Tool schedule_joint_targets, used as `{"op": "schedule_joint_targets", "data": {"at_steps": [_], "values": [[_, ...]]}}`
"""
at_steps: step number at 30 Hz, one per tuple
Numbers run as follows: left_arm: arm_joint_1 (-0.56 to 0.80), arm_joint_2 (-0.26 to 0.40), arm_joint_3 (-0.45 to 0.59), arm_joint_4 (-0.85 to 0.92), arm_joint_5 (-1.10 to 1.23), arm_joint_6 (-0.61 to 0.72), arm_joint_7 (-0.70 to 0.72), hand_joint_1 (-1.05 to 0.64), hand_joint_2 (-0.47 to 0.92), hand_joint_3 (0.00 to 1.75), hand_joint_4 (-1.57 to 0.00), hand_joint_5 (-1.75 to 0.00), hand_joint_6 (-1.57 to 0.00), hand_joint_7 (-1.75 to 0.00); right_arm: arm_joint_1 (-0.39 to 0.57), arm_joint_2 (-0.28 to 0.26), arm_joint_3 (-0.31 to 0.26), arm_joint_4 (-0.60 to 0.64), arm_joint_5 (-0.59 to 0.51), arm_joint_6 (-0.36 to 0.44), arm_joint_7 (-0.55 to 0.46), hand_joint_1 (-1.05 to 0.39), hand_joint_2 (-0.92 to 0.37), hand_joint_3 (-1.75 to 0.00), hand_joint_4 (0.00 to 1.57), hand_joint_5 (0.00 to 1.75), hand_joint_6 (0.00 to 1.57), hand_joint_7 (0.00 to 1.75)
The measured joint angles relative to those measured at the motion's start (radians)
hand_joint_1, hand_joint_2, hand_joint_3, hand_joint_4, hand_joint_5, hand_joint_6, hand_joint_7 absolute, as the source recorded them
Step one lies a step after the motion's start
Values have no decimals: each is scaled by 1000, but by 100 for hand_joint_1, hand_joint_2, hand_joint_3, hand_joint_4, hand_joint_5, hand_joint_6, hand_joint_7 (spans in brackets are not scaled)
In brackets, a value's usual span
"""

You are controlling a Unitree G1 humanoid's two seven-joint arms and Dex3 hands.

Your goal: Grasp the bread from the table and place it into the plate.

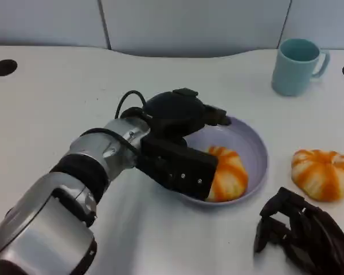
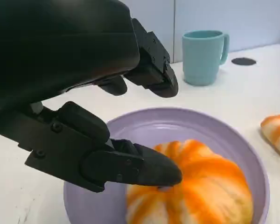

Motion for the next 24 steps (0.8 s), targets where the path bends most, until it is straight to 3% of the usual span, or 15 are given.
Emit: {"op": "schedule_joint_targets", "data": {"at_steps": [8, 12, 18, 24], "values": [[24, 39, 82, -43, -112, -61, -51, -83, 92, 35, -9, -78, -46, -20, -1, 0, 0, 0, 1, 1, 1, -55, -92, -36, 61, 174, 59, 142], [110, 73, 178, -96, -243, -135, -125, -80, 92, 34, -11, -79, -45, -19, -3, -2, -5, 2, 5, 1, 3, -55, -92, -35, 61, 174, 59, 142], [257, 129, 301, -173, -422, -245, -244, -71, 92, 31, -26, -87, -53, -22, -9, -6, -5, 4, 3, 5, 1, -55, -92, -33, 61, 174, 59, 142], [410, 129, 431, -252, -653, -300, -372, -65, 92, 28, -38, -88, -62, -23, -18, -16, -7, 17, 6, 5, 6, -55, -92, -34, 62, 173, 61, 140]]}}
